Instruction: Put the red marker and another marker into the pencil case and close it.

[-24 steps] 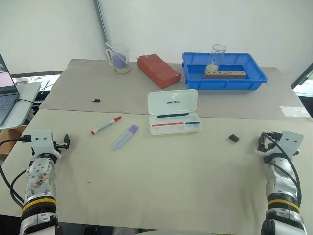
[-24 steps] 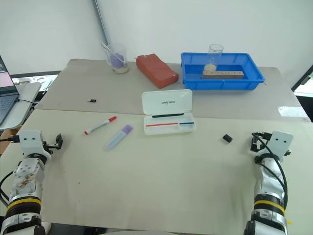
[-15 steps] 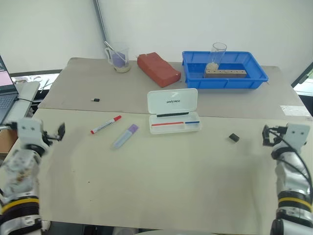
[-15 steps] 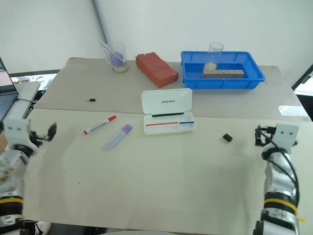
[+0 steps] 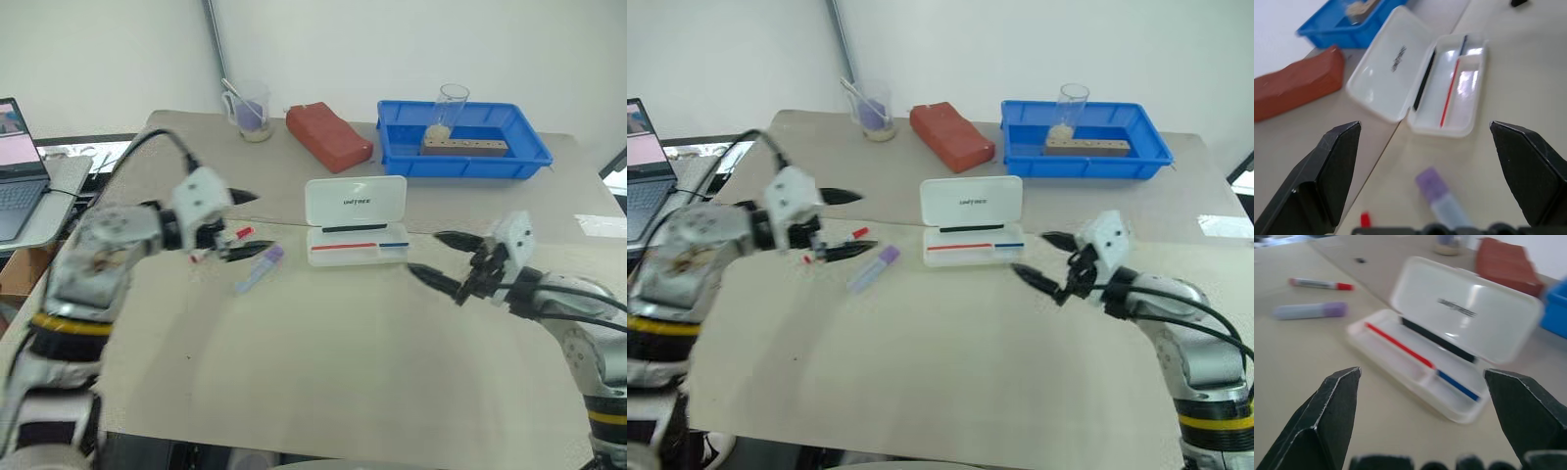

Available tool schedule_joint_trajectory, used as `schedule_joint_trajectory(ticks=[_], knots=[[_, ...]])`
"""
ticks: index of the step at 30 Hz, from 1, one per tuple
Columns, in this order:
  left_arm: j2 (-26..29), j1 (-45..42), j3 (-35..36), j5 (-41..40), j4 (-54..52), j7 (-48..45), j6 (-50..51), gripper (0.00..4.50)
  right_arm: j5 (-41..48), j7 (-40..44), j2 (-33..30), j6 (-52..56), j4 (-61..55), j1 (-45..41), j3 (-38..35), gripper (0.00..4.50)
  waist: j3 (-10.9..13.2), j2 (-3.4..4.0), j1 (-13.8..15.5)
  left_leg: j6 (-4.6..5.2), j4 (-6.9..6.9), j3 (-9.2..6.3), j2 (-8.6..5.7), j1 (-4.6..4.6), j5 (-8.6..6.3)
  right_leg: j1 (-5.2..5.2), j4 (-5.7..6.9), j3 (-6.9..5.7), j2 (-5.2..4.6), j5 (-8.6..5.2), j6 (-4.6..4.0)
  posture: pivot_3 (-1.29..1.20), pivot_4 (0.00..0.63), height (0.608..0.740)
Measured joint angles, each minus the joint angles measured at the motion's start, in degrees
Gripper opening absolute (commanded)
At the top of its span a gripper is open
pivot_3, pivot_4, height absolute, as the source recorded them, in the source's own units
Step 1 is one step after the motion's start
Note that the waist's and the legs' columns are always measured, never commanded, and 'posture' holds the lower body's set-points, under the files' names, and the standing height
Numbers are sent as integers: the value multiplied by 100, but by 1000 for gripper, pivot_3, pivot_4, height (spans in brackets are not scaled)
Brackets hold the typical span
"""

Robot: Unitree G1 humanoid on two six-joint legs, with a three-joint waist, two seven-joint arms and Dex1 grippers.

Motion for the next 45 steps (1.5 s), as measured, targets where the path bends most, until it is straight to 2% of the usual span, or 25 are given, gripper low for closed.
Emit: schedule_joint_trajectory(ticks=[3, 4, 5, 8, 15, 26, 29, 32, 41, 45], knots=[[-485, -268, -362, 259, 539, -184, -293, 4500, -7, -166, 131, 236, -193, 30, 131, 4434, -1, 0, -11, 18, 7, -6, 1, -25, 3, -1, 3, 23, 16, 3, 2, 0, 150, 740], [-628, -346, -447, 319, 730, -251, -364, 3957, -8, -235, 178, 299, -262, 80, 145, 4500, -2, 4, -10, 21, 12, -17, 3, -34, 5, -2, 4, 24, 26, 5, 4, 0, 150, 740], [-759, -411, -521, 374, 897, -311, -468, 3728, -13, -301, 214, 349, -345, 146, 163, 4500, -2, 3, -8, 21, 14, -22, 8, -37, 5, -4, 5, 24, 36, 5, 4, 0, 150, 740], [-1062, -553, -685, 636, 1404, -401, -805, 2370, -26, -464, 247, 449, -615, 308, 185, 4500, -2, 5, 10, 21, 15, -59, 6, -38, 5, -6, 7, 24, 54, 10, -4, 0, 150, 740], [-1751, -890, -859, 1180, 2692, -290, -1608, 2370, -40, -992, 408, 982, -1328, 392, 357, 4500, -2, 4, 11, 22, 21, -117, -9, -45, 5, -10, 14, 24, 67, 15, -12, 0, 150, 740], [-2107, -1213, -1125, 1809, 4043, -497, -2096, 2370, -16, -1283, 445, 1323, -1561, 318, 380, 4500, -2, 3, 6, 22, 22, -133, -14, -46, 5, -12, 16, 23, 72, 15, -12, 0, 150, 740], [-2183, -1308, -1139, 1909, 4297, -559, -2209, 1514, -22, -1279, 445, 1323, -1561, 319, 380, 4500, -2, 4, 16, 23, 23, -136, -15, -48, 6, -12, 17, 22, 73, 15, -12, 0, 150, 740], [-2213, -1424, -1138, 1995, 4477, -591, -2336, 69, -47, -1260, 437, 1313, -1561, 323, 380, 4500, -2, 4, 14, 23, 25, -137, -16, -48, 6, -11, 19, 22, 73, 15, -12, 0, 150, 740], [-2253, -1463, -1131, 2033, 4590, -664, -2569, 69, -121, -1215, 431, 1304, -1549, 324, 371, 4500, -5, 8, 13, 23, 27, -139, -16, -47, 6, -12, 26, 22, 74, 15, -12, 0, 150, 740], [-1984, -1136, -1143, 2054, 3856, -918, -2461, 69, -80, -1114, 310, 1306, -1534, 310, 255, 4500, -8, 14, 2, 23, 26, -138, -15, -47, 6, -12, 30, 22, 75, 15, -13, 0, 150, 740]])
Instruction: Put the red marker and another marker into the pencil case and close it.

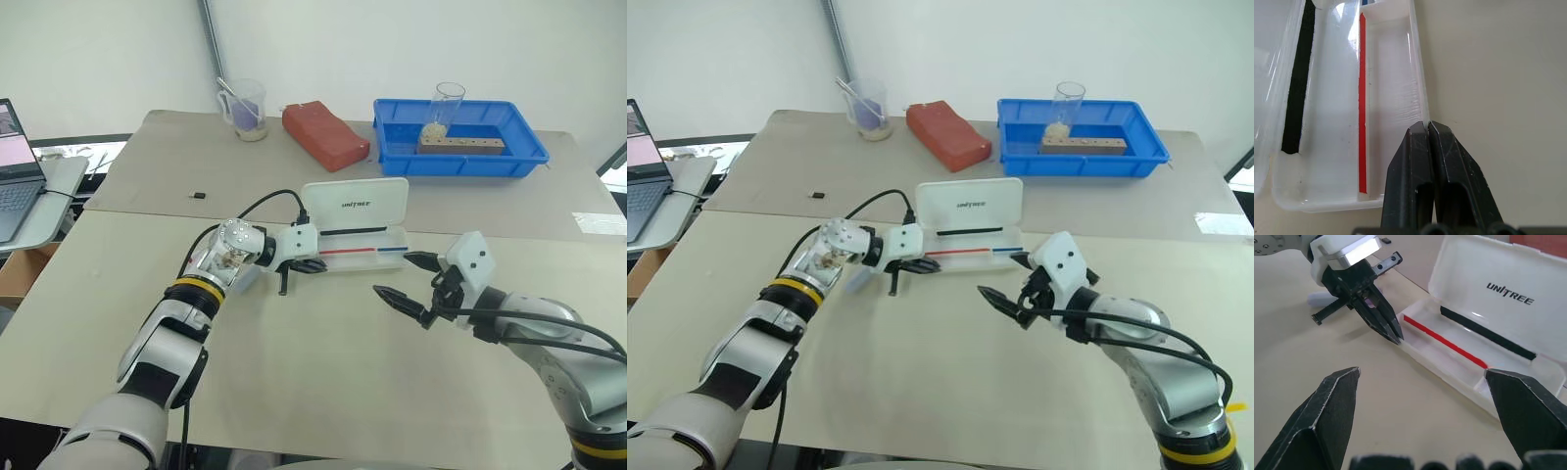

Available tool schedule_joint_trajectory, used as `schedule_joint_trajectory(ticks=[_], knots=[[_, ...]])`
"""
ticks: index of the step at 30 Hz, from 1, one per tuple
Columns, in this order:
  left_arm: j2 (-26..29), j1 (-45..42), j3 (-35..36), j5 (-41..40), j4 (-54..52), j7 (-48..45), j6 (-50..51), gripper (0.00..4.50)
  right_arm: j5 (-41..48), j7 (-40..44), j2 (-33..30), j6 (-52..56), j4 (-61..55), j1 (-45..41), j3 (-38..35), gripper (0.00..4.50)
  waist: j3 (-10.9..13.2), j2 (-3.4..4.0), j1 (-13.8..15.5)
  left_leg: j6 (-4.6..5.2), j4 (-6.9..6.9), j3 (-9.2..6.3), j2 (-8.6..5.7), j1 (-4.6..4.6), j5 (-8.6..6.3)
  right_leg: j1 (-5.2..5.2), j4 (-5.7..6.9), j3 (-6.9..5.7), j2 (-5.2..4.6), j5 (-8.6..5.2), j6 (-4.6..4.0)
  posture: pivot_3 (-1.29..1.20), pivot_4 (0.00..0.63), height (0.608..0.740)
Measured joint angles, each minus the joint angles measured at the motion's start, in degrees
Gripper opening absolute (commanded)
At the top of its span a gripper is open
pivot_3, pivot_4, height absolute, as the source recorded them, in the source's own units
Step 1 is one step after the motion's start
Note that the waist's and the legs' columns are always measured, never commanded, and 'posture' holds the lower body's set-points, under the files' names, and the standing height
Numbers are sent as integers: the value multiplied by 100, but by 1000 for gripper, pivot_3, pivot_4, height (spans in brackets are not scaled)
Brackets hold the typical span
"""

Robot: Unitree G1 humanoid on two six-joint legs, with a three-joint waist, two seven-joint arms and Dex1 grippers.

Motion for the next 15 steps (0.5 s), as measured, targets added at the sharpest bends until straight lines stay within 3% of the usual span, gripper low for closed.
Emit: schedule_joint_trajectory(ticks=[8, 15], knots=[[878, 1579, 90, -460, -3136, -448, 1226, 69, 405, 525, -399, 46, 11, 189, -483, 4500, -3, 5, -43, 0, 3, -2, 2, 12, 0, 4, 32, 4, 2, -3, -4, 0, 150, 740], [992, 2240, 56, -482, -4133, -152, 1764, 69, 519, 691, -509, 67, -47, 404, -527, 4500, -2, 3, -24, 4, 14, -3, 0, 16, 3, 6, 43, 7, -2, -3, -6, 0, 150, 740]])
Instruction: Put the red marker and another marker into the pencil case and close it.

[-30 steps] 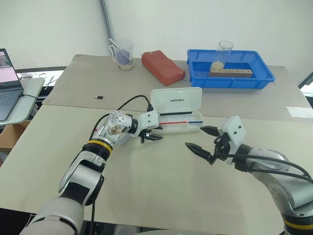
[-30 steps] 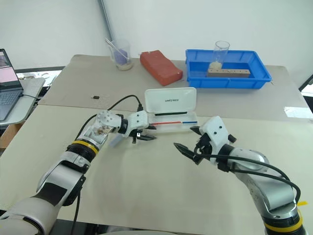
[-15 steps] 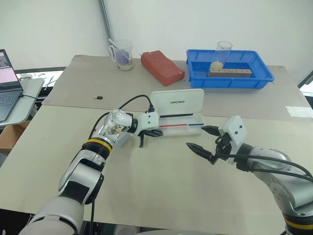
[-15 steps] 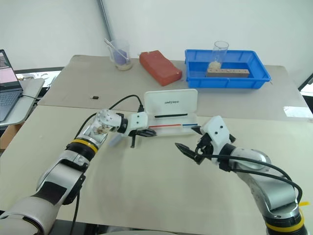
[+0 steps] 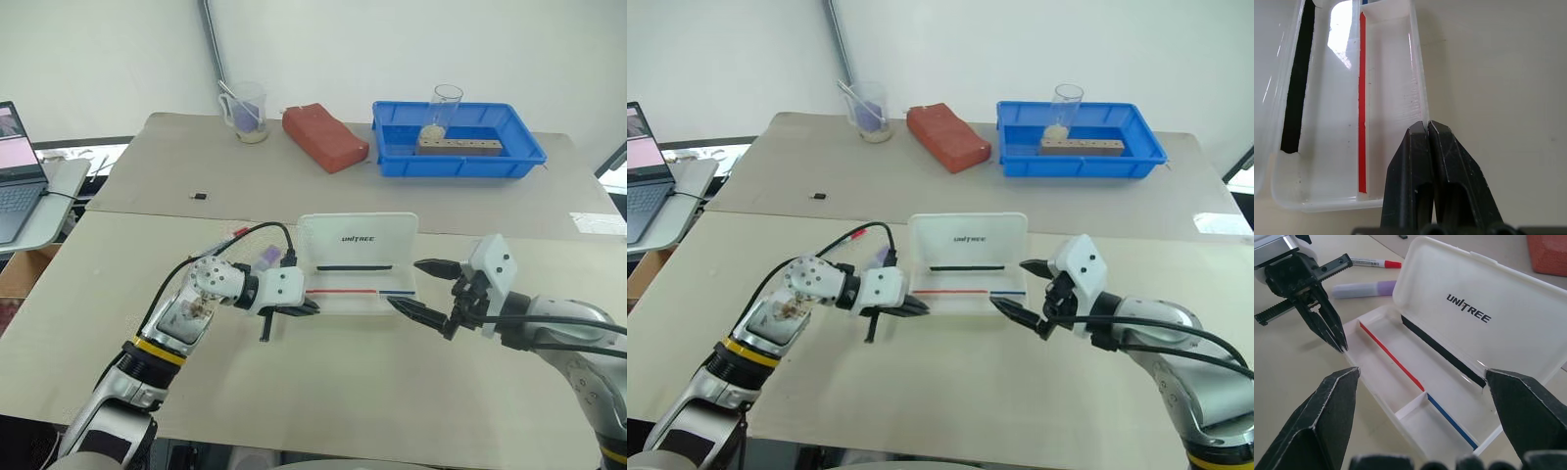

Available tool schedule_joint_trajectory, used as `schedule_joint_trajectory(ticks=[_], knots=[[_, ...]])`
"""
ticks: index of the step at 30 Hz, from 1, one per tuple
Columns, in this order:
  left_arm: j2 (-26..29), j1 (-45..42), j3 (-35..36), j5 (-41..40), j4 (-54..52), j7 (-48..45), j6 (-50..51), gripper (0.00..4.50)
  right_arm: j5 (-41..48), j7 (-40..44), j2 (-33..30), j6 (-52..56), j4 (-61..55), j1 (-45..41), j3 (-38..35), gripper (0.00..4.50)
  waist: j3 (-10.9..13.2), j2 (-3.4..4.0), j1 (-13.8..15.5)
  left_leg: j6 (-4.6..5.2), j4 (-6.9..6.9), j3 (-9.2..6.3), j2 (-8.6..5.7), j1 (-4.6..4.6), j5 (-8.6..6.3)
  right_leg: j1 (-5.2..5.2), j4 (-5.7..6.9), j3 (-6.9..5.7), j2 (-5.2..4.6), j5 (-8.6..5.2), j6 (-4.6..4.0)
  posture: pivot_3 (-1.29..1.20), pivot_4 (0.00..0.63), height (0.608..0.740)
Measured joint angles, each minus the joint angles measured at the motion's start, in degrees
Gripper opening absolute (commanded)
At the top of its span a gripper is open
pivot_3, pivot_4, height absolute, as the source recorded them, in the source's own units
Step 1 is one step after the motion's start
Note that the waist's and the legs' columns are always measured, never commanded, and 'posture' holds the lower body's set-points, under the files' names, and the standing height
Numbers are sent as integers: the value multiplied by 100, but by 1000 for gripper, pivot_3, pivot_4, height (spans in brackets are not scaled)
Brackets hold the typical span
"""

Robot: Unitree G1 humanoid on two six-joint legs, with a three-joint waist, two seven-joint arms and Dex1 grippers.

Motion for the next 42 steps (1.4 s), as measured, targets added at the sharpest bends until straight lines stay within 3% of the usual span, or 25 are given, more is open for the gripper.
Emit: schedule_joint_trajectory(ticks=[23, 28, 33, 38, 42], knots=[[176, 37, -290, 129, 60, -10, -452, 69, 78, 621, -316, -16, -91, 406, 35, 4500, 5, -9, -7, 1, 0, -2, 0, -1, 0, -2, 0, 3, 2, -1, -2, 0, 150, 740], [167, -28, -305, 179, 158, -10, -501, 1829, 0, 639, -316, -16, -87, 365, 96, 4500, 5, -9, -4, 1, 1, -2, 0, -1, 1, -2, 0, 3, 2, -1, -2, 0, 150, 740], [174, -35, -310, 186, 158, -45, -577, 4414, 0, 643, -316, -16, -86, 293, 160, 4500, 5, -8, -5, 1, 2, -2, 0, -1, 1, -2, 0, 3, 2, -1, -2, 0, 150, 740], [355, -249, -283, 198, 150, -95, -776, 4469, 7, 656, -318, -13, -70, 167, 167, 4500, 3, -5, 8, 1, 3, -2, 0, -1, 1, -2, 3, 2, 3, -1, -2, 0, 150, 740], [628, -687, 101, -129, -274, -257, -269, 4469, 208, 686, -328, 83, -24, -4, 152, 4500, 1, -2, 8, 1, 7, -3, 0, -4, 1, -3, 4, 2, 4, -1, -1, 0, 150, 740]])
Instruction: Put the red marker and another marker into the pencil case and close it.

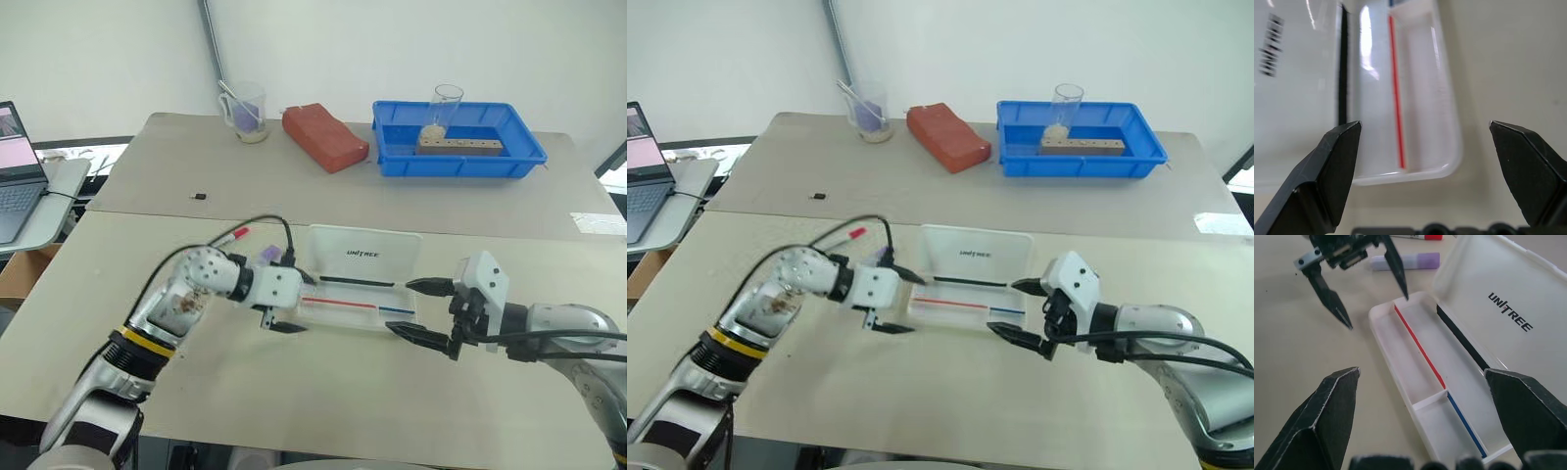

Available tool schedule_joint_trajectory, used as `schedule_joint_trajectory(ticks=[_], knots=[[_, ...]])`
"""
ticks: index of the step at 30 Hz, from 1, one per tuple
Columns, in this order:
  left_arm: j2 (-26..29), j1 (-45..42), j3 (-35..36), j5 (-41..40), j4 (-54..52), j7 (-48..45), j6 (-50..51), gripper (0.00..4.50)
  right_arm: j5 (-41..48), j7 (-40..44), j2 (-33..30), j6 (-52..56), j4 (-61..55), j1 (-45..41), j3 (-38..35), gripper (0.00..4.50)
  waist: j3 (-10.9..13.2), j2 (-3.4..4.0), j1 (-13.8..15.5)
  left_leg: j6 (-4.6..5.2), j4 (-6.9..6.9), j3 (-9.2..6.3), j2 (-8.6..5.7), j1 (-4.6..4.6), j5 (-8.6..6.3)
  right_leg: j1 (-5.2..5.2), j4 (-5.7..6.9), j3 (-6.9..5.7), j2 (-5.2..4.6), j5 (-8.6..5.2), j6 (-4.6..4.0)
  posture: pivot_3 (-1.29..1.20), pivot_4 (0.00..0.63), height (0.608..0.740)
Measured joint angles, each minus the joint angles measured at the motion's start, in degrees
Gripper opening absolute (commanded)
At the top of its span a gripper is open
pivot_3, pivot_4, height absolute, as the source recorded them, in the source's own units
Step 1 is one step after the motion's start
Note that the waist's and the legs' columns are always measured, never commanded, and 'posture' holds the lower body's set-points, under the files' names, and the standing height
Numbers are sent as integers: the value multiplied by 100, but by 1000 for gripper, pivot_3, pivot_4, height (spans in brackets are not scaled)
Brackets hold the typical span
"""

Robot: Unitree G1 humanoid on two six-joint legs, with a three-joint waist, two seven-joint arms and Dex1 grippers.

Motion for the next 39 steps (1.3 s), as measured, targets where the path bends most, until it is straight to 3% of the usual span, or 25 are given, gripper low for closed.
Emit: schedule_joint_trajectory(ticks=[5, 10, 15, 20, 27, 32, 36, 39], knots=[[302, -750, 659, -942, -624, -143, 1646, 4469, 242, 106, -78, 121, 37, -352, -26, 4500, 0, 0, -13, 0, 3, -4, 0, 4, 0, 1, 4, 0, 5, -5, 9, 0, 150, 740], [527, -1196, 1475, -1282, -121, 409, 2551, 4469, 432, 20, -35, 320, 53, -867, 56, 4500, 1, -1, -62, 1, -1, -9, 1, 17, 0, 4, 10, 5, 8, -14, 23, 0, 150, 740], [748, -475, 2113, -797, 1292, 1454, 1804, 4469, 472, -281, 208, 446, -82, -1364, 381, 4500, -1, 2, -130, 1, -20, -16, 3, 36, 0, -1, 18, 16, 17, -7, -2, 0, 150, 740], [797, 153, 2315, -714, 2650, 1618, 933, 4469, 591, -539, 724, 522, -144, -2037, 776, 4500, 8, -19, -77, 0, -17, -9, 11, 29, 0, -21, 23, 6, 15, -4, -11, 0, 150, 740], [674, -421, 2147, -451, 4627, 1440, -181, 4469, 1005, -717, 1276, 726, 34, -3009, 988, 4500, 0, -33, 67, 0, -13, 10, 9, -16, 0, -82, 37, 1, 2, 5, -29, 0, 150, 740], [271, -995, 1947, -241, 5854, 1330, -678, 4469, 1087, -710, 1303, 788, 64, -3097, 1105, 4500, -4, -38, 51, 6, -10, 8, 10, -21, 3, -85, 47, 1, 8, 5, -29, 0, 150, 740], [73, -1184, 1892, -173, 6377, 1128, -875, 2786, 1017, -662, 1147, 809, 56, -3035, 1252, 4500, -8, -44, 23, 7, -8, 6, 11, -22, 4, -90, 86, 1, 12, 5, -29, 0, 150, 740], [53, -1273, 1846, -82, 6611, 1062, -977, 1189, 939, -784, 1143, 809, 60, -3014, 1260, 4500, -9, -43, -9, 7, -8, -4, 20, -17, 4, -93, 92, 1, 28, 4, -30, 0, 150, 740]])
